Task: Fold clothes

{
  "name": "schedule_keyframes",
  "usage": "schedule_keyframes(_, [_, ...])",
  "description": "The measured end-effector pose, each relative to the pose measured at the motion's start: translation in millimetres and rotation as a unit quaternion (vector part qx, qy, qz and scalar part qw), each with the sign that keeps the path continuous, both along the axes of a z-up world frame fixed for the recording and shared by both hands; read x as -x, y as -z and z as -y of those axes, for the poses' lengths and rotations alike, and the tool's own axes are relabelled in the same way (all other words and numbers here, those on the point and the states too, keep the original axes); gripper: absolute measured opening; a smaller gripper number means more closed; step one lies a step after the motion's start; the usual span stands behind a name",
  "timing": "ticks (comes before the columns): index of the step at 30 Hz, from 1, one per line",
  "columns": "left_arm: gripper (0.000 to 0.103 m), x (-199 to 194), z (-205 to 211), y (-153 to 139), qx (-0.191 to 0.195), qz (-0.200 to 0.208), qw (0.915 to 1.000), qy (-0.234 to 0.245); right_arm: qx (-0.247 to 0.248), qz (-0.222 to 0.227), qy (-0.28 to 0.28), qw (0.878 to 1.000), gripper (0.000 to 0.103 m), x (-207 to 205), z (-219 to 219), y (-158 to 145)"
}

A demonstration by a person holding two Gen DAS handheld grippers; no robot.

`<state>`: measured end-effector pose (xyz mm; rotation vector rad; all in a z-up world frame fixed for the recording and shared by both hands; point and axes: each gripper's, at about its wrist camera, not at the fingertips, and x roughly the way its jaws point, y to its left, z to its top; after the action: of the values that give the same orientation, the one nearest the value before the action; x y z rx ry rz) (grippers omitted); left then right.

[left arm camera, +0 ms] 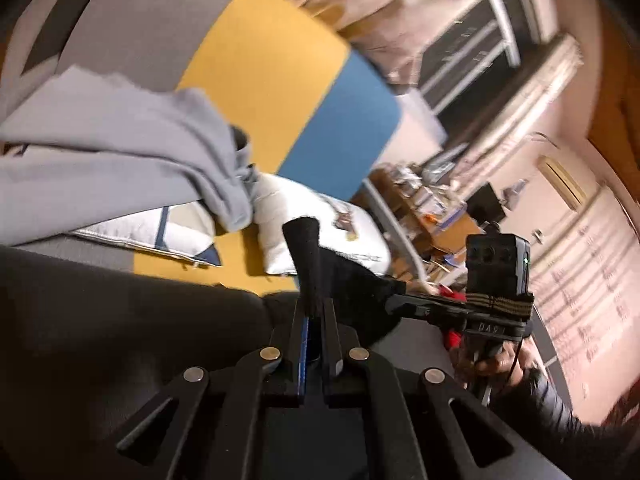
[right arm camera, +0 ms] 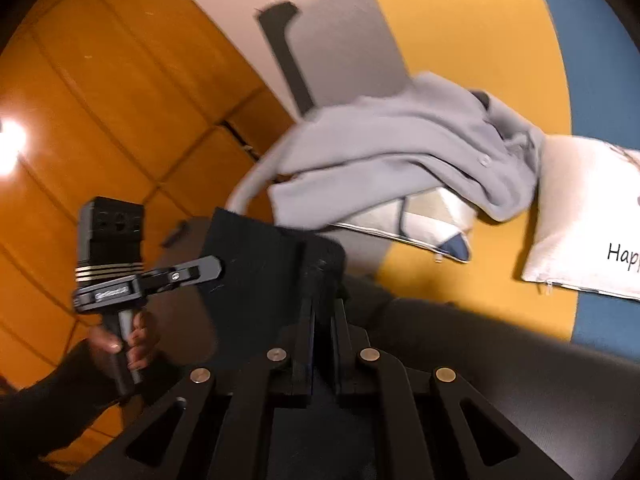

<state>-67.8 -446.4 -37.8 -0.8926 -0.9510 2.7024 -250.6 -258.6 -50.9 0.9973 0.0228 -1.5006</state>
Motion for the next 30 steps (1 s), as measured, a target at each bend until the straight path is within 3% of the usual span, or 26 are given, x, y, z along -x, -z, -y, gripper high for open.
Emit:
schedule_keyframes(5, [0.002, -52.4, -37.8, 10.3, 0.024, 0.006, 0.9996, 0.016, 0.012, -0.007, -0.033, 0.999, 0.007, -63.0, -52.6, -14.1])
schedule_keyframes(10, [0.002, -89.6, -58.5, 40.9, 0.015, 0.034, 0.9993, 0.009, -0.012, -0.001, -0.010, 1.000, 0.007, -87.4, -80.8, 7.9])
schedule_keyframes(19, [0.003, -133.2, -77.9, 73.9, 0.043, 0.085, 0.9954, -0.009, -0.054, 0.013, 0.034, 0.998, 0.007, -128.2, -129.4, 48.1])
schedule_keyframes(22, [0.020, -147.7, -70.8, 85.4, -0.009, 0.090, 0.9956, -0.025, -0.058, 0.019, 0.049, 0.997, 0.007, -133.2, -134.0, 55.7])
schedule_keyframes(27, [0.033, -163.1, -47.8, 93.2, -0.111, 0.067, 0.9894, -0.066, -0.052, 0.033, 0.073, 0.995, 0.011, -131.8, -128.7, 61.6])
schedule_keyframes(30, [0.040, -158.8, -43.9, 95.2, -0.138, 0.063, 0.9858, -0.073, -0.049, 0.041, 0.088, 0.994, 0.015, -131.0, -125.5, 65.1])
